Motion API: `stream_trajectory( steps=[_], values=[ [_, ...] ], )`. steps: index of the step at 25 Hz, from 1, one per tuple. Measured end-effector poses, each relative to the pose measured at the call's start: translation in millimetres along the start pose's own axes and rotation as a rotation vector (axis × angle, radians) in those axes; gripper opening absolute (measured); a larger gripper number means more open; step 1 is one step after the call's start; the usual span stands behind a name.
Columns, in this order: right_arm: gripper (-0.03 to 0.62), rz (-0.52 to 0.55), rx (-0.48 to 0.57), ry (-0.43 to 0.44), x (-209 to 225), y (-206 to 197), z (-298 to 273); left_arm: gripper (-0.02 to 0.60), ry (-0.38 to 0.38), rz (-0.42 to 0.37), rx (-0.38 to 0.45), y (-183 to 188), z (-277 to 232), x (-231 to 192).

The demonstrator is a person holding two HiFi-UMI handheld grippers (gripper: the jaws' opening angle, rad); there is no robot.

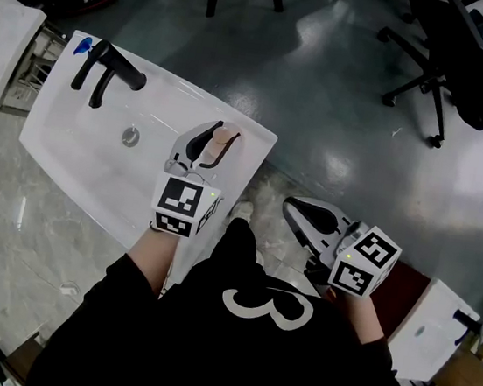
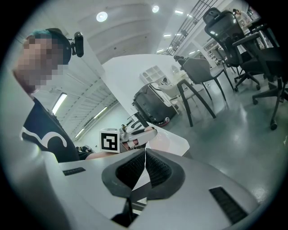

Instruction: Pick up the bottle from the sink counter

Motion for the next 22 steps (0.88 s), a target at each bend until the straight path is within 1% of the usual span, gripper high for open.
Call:
stream_trajectory(
  steps=[17,22],
  values=[
    [0.014,-0.002,0.006,-0.012,-4.3,-5.2,5.3,0.149,0.012,0.003,-0.021,-1.3,6.1,-1.3],
    [0.014,0.000,0.003,-0.005,-8.8,-9.7,9.3,0.149,0.022,0.008,-0.014,1.1,11.3,1.3]
  ],
)
Point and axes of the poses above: the fingertips, and each gripper's own axes: z backward along the fingers, x to its right, y out of its top, the point moved 4 cm from there along z, backward along the fingers, and after that the axes turned 5 degrees about x, right-handed, at the moved point
